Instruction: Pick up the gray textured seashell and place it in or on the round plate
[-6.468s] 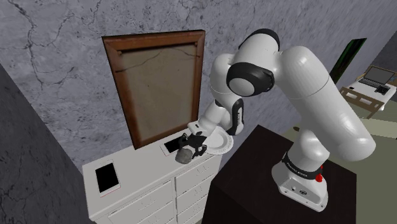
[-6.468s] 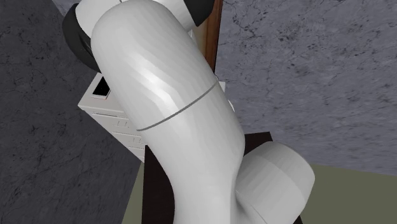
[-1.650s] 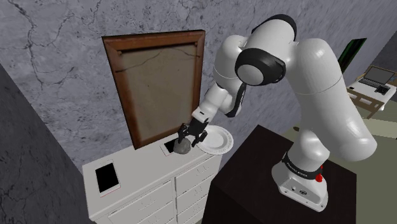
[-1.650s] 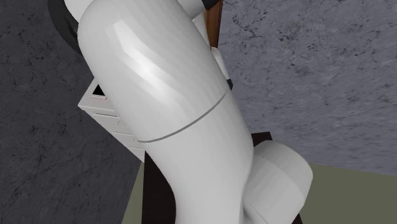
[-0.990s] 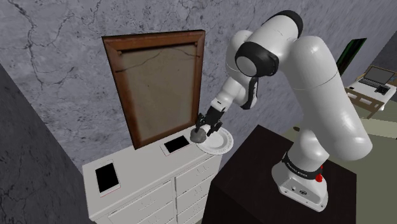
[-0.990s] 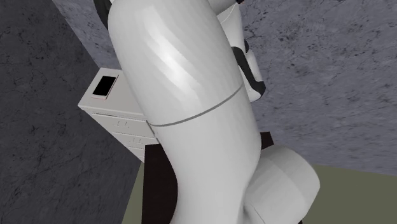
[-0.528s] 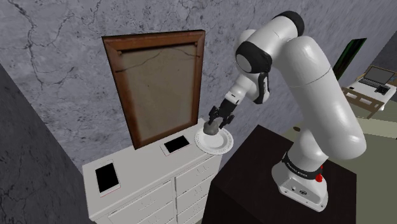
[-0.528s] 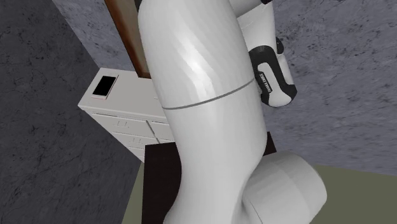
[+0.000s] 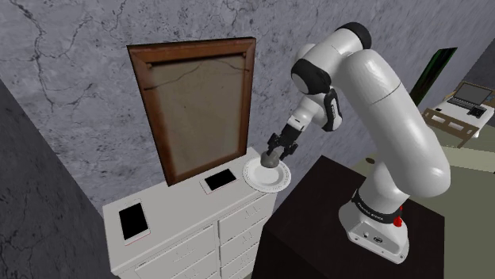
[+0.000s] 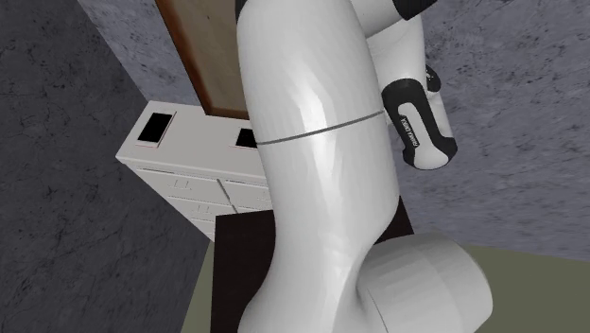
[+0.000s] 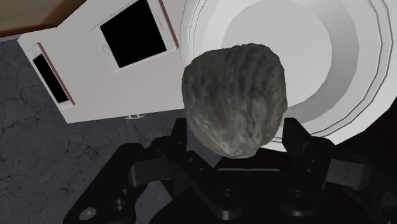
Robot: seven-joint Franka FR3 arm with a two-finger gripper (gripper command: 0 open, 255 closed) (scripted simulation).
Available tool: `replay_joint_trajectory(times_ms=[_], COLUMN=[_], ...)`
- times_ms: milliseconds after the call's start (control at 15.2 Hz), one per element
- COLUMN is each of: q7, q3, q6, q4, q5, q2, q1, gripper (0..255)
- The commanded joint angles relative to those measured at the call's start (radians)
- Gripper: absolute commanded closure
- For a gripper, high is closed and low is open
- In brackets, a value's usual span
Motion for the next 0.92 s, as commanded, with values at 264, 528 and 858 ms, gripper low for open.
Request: replay_joint_trajectory(times_ms=[264, 528, 858], q7=[-0.051, -0.083, -0.100], q3=[0.058, 0.094, 0.115], q6=[-0.013, -0.022, -0.026], q4=[0.022, 0.041, 0.055], q5=[0.063, 0.102, 0.124], q2=[0.069, 0.117, 0.145], q1=[-0.041, -0.068, -0.083], gripper=[255, 255, 255])
